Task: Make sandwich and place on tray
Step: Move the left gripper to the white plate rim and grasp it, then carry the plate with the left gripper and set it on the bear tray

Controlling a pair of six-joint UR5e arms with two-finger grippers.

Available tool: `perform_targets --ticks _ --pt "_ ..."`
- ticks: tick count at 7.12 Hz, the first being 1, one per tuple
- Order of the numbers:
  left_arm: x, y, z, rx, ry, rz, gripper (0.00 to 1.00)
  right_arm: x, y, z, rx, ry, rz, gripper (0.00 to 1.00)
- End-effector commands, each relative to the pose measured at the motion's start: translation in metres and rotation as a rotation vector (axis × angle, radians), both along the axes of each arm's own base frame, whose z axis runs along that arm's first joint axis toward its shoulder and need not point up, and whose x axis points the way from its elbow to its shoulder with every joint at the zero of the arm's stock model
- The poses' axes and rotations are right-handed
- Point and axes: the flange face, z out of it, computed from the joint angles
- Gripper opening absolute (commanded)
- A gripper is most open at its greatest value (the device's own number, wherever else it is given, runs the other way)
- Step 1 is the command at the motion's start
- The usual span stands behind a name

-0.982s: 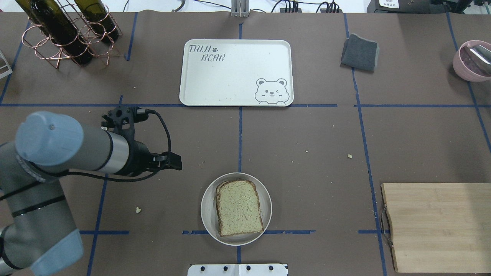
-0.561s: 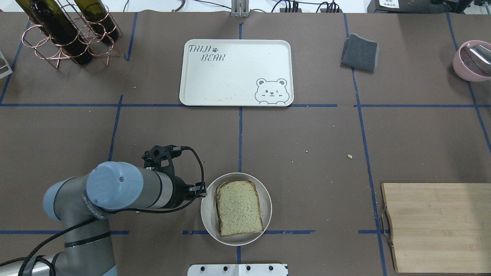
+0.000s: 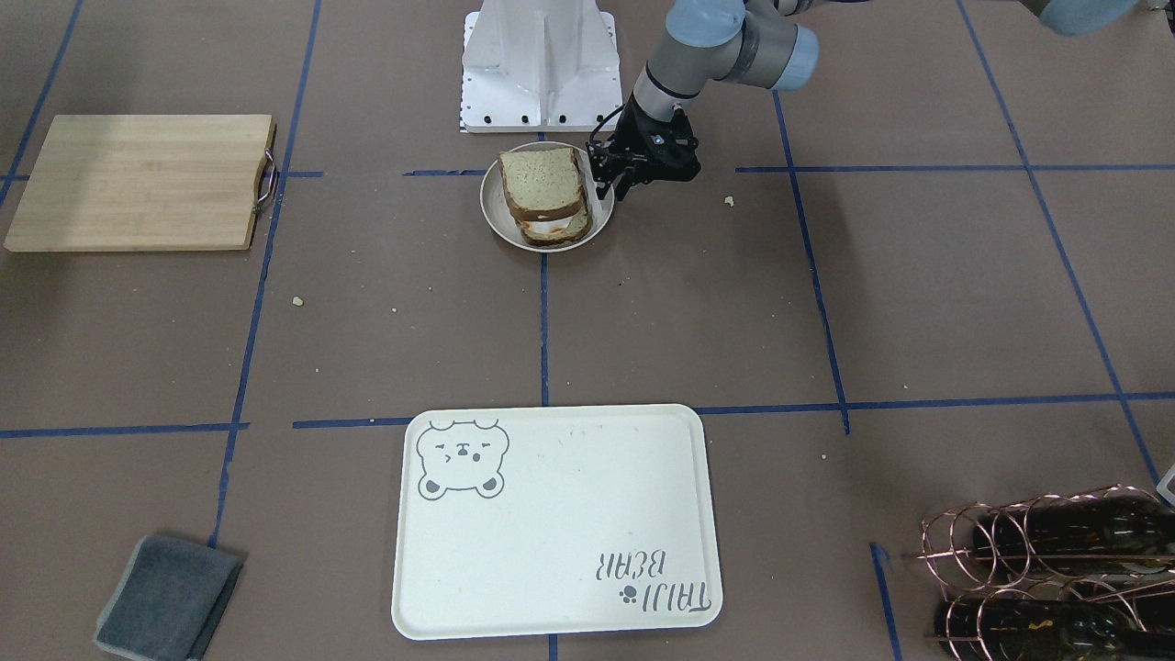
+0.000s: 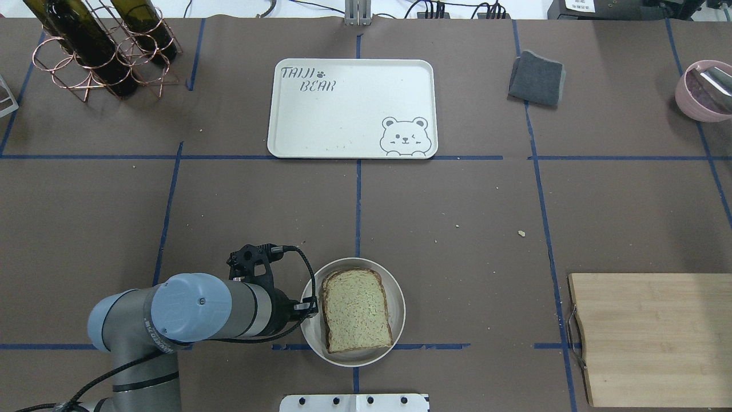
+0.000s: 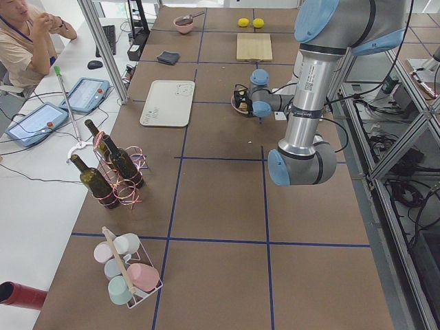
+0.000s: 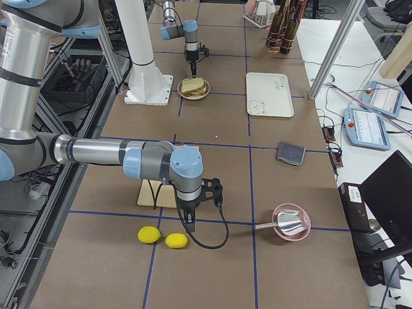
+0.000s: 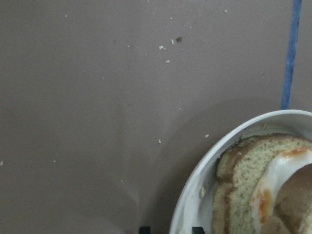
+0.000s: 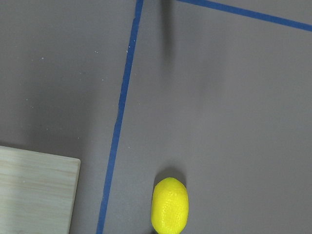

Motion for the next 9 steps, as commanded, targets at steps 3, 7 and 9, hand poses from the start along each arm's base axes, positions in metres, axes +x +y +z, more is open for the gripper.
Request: perform_targets --ticks 3,7,9 --pt "-0.012 -0.003 -0.017 0.015 0.038 0.005 0.0 0.001 0.0 0.002 -0.005 0.007 0.007 1.0" --pt "-0.075 -0.195 -0.049 0.116 0.033 -0.107 0.0 0.002 0.001 0.013 -0.021 0.008 0.009 1.0" --pt "-0.069 -0.296 -0.057 0.146 -0.033 -0.121 0.0 0.003 0.001 0.014 -0.024 0.008 0.012 1.0"
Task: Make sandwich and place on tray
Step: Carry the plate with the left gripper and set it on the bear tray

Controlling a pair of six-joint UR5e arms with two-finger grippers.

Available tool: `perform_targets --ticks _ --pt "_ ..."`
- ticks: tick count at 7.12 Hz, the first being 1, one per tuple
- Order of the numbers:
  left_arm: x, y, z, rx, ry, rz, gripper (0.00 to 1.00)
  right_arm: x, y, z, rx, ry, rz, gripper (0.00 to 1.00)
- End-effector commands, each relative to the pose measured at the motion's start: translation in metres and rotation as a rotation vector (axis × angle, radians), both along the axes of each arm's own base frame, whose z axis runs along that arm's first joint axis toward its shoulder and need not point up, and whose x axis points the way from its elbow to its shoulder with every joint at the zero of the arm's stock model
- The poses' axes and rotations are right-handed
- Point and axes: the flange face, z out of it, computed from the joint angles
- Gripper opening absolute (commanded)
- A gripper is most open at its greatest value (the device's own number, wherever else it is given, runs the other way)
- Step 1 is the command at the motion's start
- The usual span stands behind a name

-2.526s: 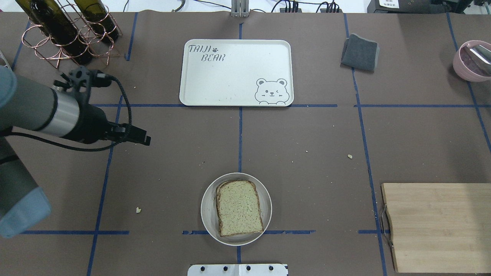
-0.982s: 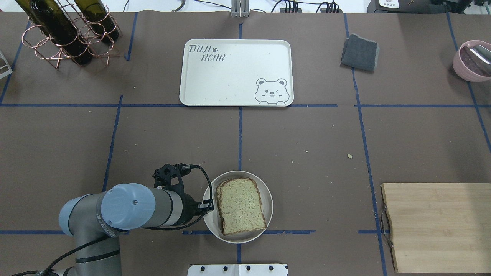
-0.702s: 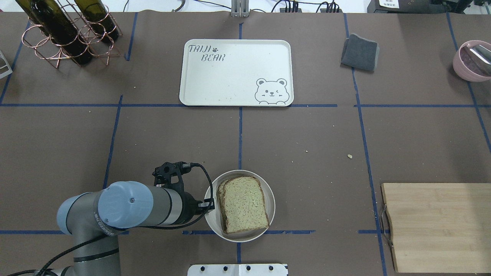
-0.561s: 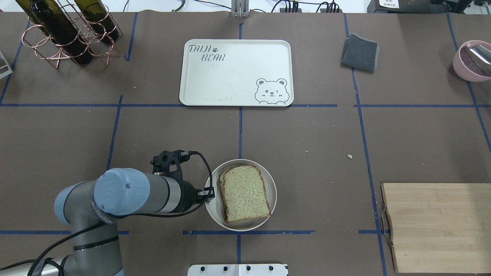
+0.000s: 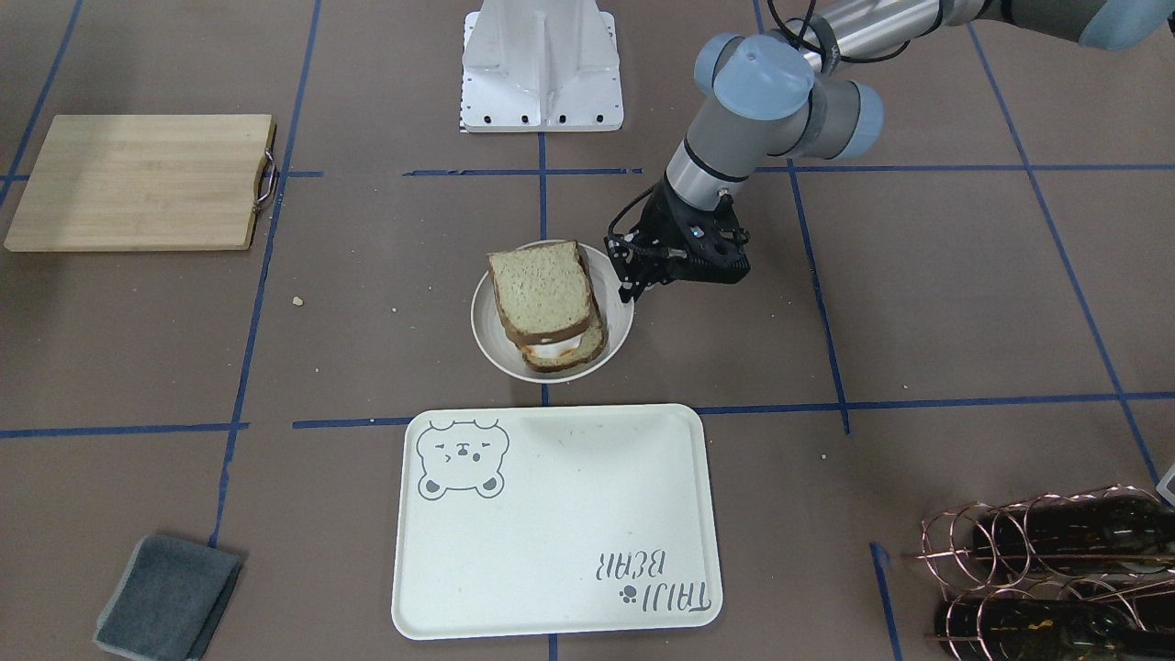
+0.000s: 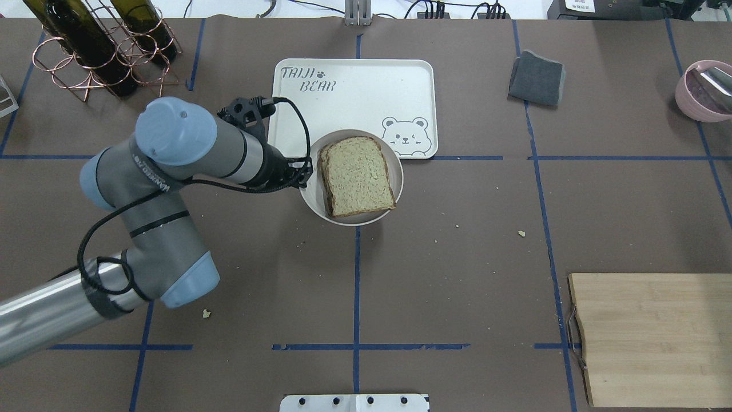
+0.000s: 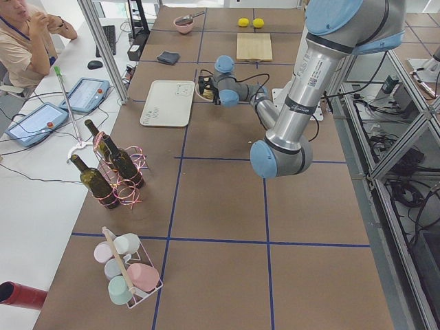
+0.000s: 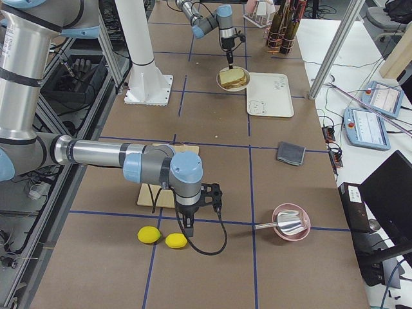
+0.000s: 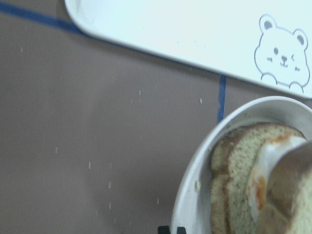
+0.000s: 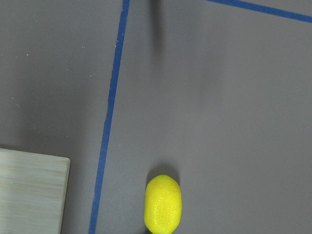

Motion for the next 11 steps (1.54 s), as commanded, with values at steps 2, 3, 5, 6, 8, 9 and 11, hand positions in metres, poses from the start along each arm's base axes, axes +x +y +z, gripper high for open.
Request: perform_targets --ticks 2,3,5,6,8,9,11 --pt "0.034 -0.128 0.007 0.029 -0.06 -0.042 0.0 0.002 0.001 0.001 -0.003 -0.002 0.006 1.0" --pt "0.044 -0.139 0.017 0.046 -0.047 -0.045 0.0 0.002 0.0 0.0 0.0 0.0 0.006 1.0" --pt "0.061 -0.155 0.023 0.041 -0.07 -0.051 0.0 0.002 -0.001 0.0 0.001 0.0 0.006 1.0" --pt "0.062 -0.158 0.026 0.043 -0.08 -0.068 0.0 0.002 -0.001 0.001 -0.002 -0.001 0.006 1.0" --pt "0.058 -0.16 0.025 0.12 -0.103 -0.032 0.99 0.002 0.0 0.004 -0.008 -0.002 0.006 1.0" --pt "0.043 -0.169 0.018 0.142 -0.099 -0.046 1.0 0.002 -0.001 0.004 -0.006 -0.003 0.007 1.0" --pt "-0.031 -0.154 0.022 0.198 -0.135 0.021 1.0 0.002 -0.001 0.003 -0.007 -0.006 0.007 1.0"
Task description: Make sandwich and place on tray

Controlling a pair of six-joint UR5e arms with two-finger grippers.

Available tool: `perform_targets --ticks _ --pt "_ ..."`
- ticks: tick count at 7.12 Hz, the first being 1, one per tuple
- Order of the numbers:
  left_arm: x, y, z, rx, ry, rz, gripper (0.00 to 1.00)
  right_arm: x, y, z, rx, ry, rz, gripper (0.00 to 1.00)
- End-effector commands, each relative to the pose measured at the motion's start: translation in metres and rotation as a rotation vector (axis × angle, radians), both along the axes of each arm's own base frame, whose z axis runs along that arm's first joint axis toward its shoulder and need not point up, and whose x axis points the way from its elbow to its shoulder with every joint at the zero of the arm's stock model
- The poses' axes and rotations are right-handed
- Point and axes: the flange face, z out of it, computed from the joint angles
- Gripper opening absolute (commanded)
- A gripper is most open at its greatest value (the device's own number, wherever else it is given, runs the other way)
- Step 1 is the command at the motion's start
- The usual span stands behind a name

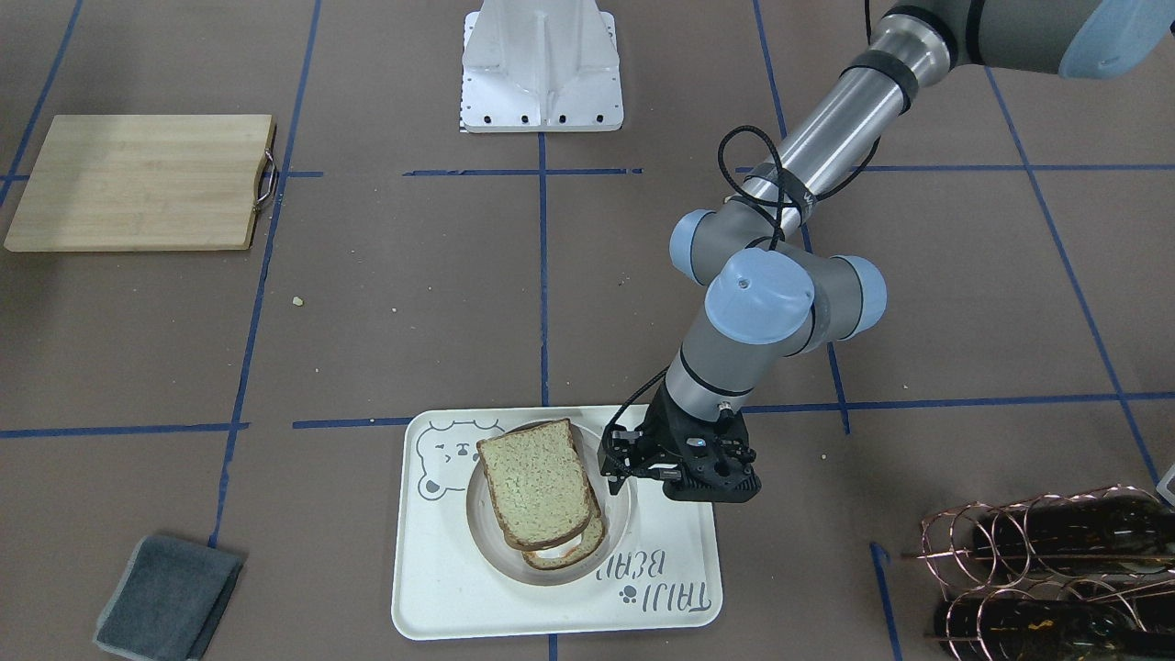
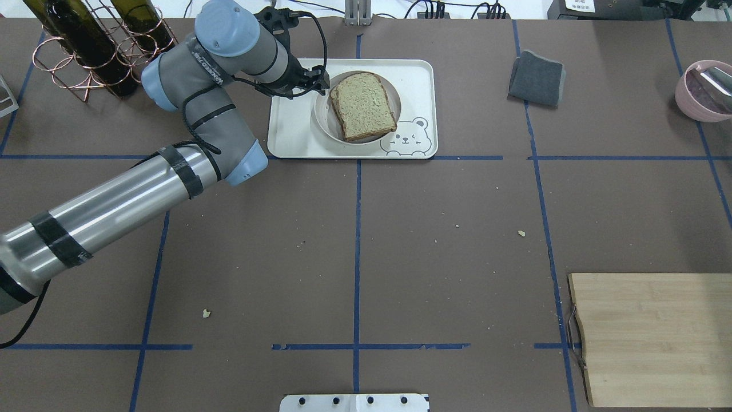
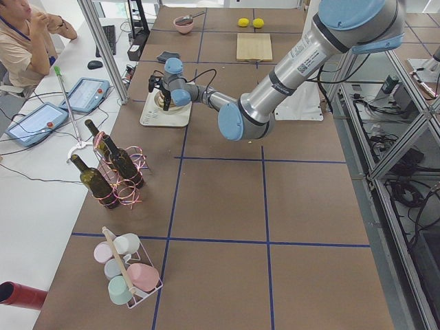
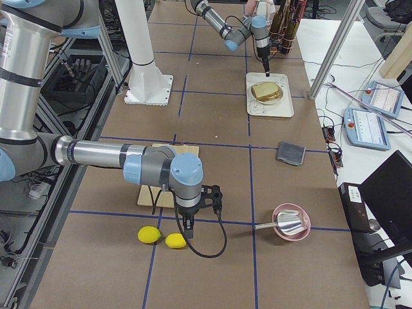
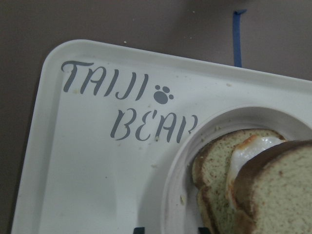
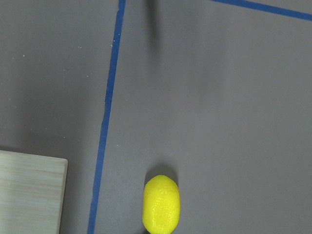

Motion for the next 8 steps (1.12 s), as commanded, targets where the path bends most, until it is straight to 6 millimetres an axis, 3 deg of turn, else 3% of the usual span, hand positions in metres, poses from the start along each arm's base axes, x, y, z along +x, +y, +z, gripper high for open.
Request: perform_targets --ticks 1,3,4,5,6,7,8 --pt "-0.08 0.045 0.007 0.028 -0.061 0.1 1.0 0.0 0.0 -0.001 0.0 -0.004 0.002 1.0" --pt "-0.177 0.135 0.012 0.113 -0.133 0.156 1.0 0.0 0.001 0.0 -0.002 -0.006 0.002 1.0" --pt "-0.217 0.16 0.024 0.144 -0.166 0.161 1.0 -0.001 0.001 0.001 -0.005 -0.006 0.002 1.0" --pt "-0.261 0.183 0.068 0.172 -0.227 0.185 1.0 -0.001 0.003 0.001 -0.005 -0.007 0.001 1.0" --pt "-0.311 0.185 0.112 0.239 -0.326 0.233 1.0 -0.001 0.003 0.002 -0.007 -0.007 0.001 1.0" --pt "-0.367 0.183 0.168 0.224 -0.358 0.299 1.0 -0.001 0.003 0.001 -0.005 -0.007 0.001 1.0" --pt "-0.418 0.202 0.24 0.146 -0.271 0.392 1.0 -0.001 0.003 0.002 -0.006 -0.006 -0.001 1.0"
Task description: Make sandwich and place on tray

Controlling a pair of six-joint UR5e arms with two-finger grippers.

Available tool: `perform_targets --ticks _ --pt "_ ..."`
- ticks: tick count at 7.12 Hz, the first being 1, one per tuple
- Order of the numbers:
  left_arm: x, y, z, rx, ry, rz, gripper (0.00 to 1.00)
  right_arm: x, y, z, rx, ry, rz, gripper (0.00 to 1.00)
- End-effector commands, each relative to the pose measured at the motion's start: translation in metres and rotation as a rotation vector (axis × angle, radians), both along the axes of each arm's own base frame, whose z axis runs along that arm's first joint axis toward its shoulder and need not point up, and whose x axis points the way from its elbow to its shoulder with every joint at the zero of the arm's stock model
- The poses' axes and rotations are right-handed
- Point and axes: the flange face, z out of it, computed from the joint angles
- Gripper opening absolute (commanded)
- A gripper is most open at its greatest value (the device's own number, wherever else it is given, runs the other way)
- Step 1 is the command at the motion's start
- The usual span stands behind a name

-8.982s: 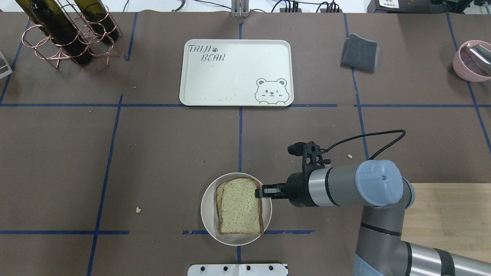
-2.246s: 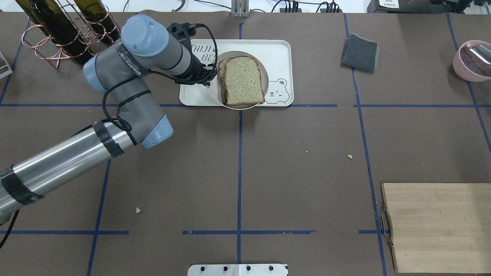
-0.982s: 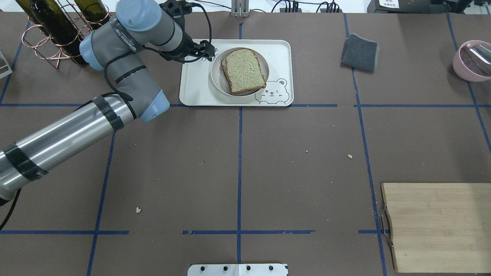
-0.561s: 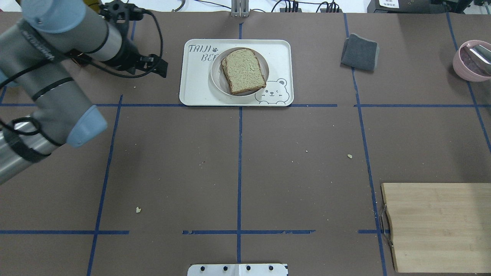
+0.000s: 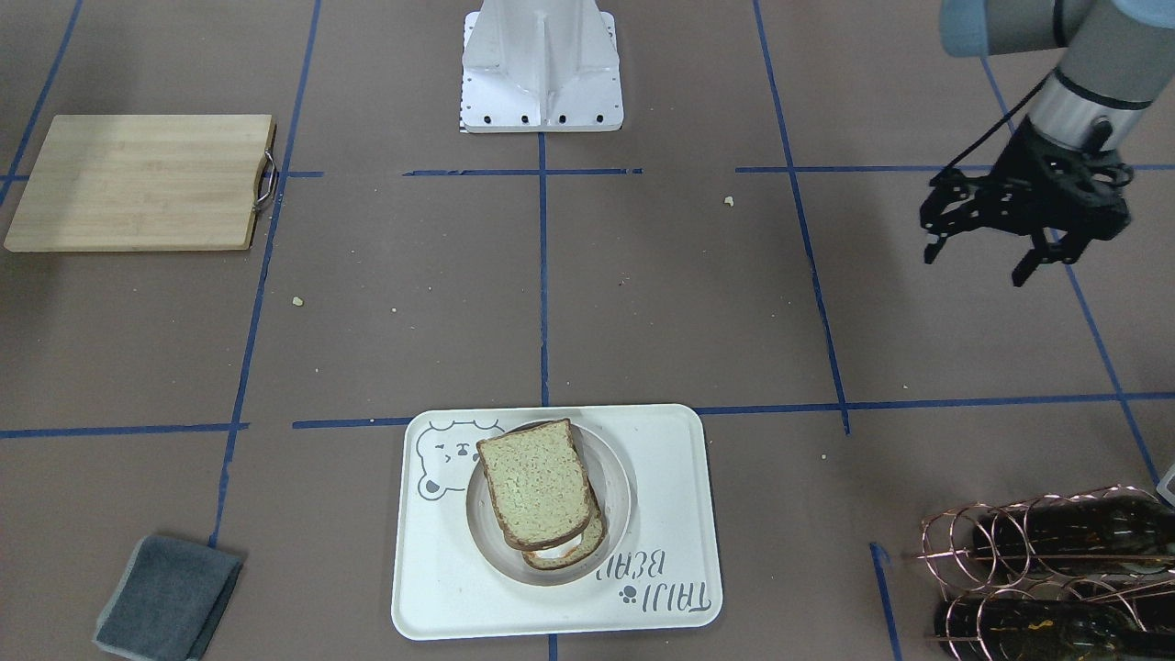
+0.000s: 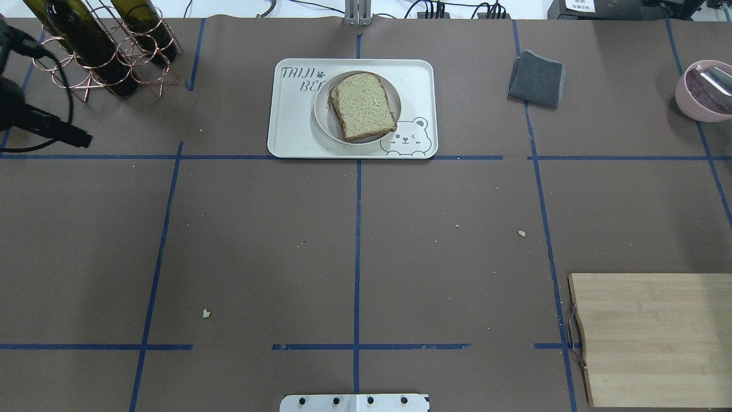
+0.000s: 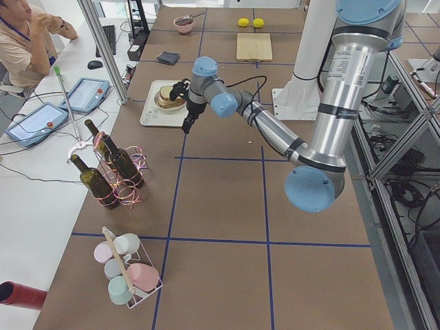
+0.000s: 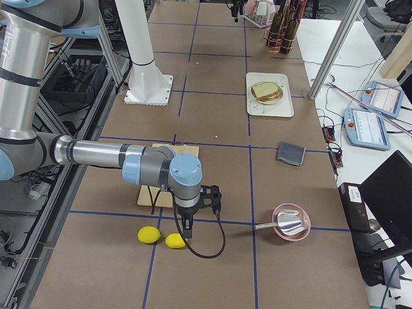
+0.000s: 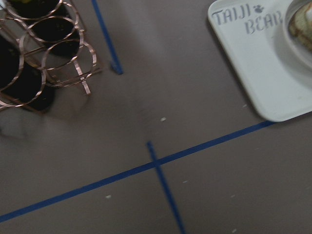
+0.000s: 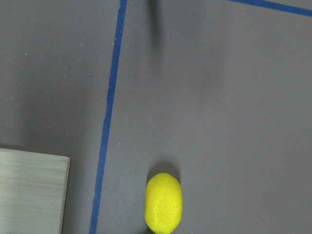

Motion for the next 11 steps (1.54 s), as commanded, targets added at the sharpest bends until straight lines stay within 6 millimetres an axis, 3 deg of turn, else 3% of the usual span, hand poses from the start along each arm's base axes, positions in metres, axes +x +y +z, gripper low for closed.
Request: perform_targets --ticks 1,2,3,4,6,8,11 --pt "-0.118 0.047 0.146 -0.19 0.131 0.082 1.0 0.0 0.0 0.001 -0.002 0.001 -0.001 1.0" --pt "-0.148 0.071 0.204 -0.237 0.126 0.074 1.0 0.0 0.002 0.005 -0.008 0.0 -0.002 1.0" --pt "-0.156 0.096 0.23 -0.281 0.118 0.075 1.0 0.0 0.001 0.004 -0.006 0.002 -0.002 1.0" --pt "-0.158 0.109 0.235 -0.298 0.115 0.073 1.0 0.0 0.001 0.004 -0.005 0.001 -0.002 1.0" --pt "-0.168 0.109 0.242 -0.281 0.019 0.049 1.0 0.0 -0.001 0.002 0.001 0.003 -0.002 1.0" --pt "-0.195 0.114 0.245 -0.302 0.022 -0.019 1.0 0.0 -0.001 0.002 0.002 0.003 -0.002 1.0" --pt "-0.22 0.119 0.237 -0.302 -0.019 -0.086 1.0 0.0 -0.003 0.001 0.005 0.004 -0.003 1.0"
